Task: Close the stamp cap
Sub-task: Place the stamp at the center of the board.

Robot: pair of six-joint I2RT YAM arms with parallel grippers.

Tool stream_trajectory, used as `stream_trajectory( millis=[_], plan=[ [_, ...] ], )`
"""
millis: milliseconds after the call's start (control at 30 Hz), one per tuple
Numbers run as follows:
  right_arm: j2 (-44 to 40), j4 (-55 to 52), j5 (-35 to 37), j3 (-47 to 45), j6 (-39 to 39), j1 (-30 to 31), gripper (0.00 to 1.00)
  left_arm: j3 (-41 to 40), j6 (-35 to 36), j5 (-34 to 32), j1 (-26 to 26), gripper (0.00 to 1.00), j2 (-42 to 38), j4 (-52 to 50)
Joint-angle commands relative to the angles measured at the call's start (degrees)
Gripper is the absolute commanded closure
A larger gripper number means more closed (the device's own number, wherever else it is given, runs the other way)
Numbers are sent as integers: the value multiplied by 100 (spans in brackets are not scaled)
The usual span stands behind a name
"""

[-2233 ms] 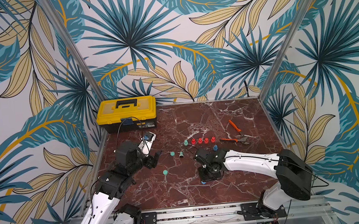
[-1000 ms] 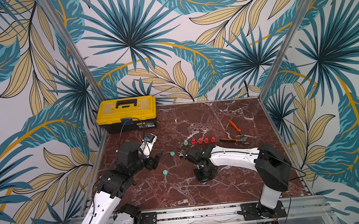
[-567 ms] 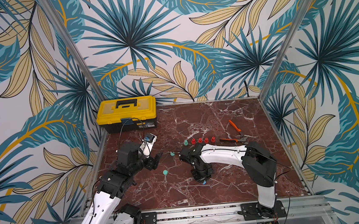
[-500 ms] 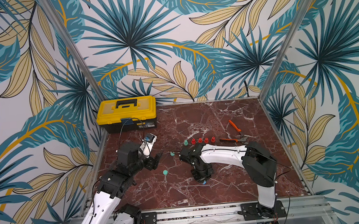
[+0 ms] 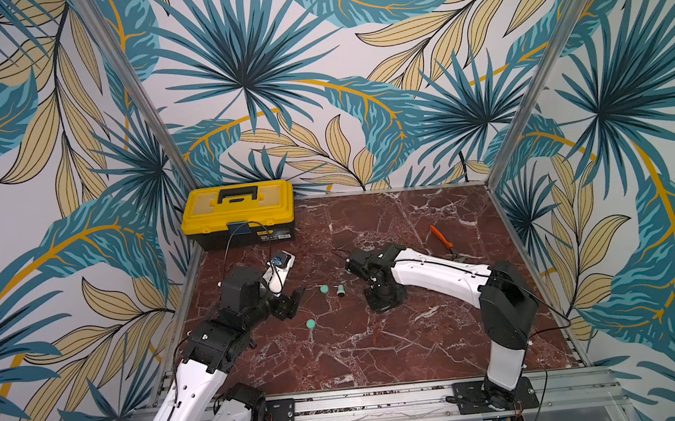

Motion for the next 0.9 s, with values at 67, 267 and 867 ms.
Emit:
stream_trajectory(
  millis=[67,267,867],
  plan=[
    [248,-127,-25,365,-320,-545,100,-40,36,-47,45,20,-70,-27],
    [734,-91,-221,811,-547,-967,100,-48,34,-44,48,20,-53,-25],
    [1489,139,-406,1076,-683,-1481,95,-48,38,-102,60,20,-18,-18]
  ],
)
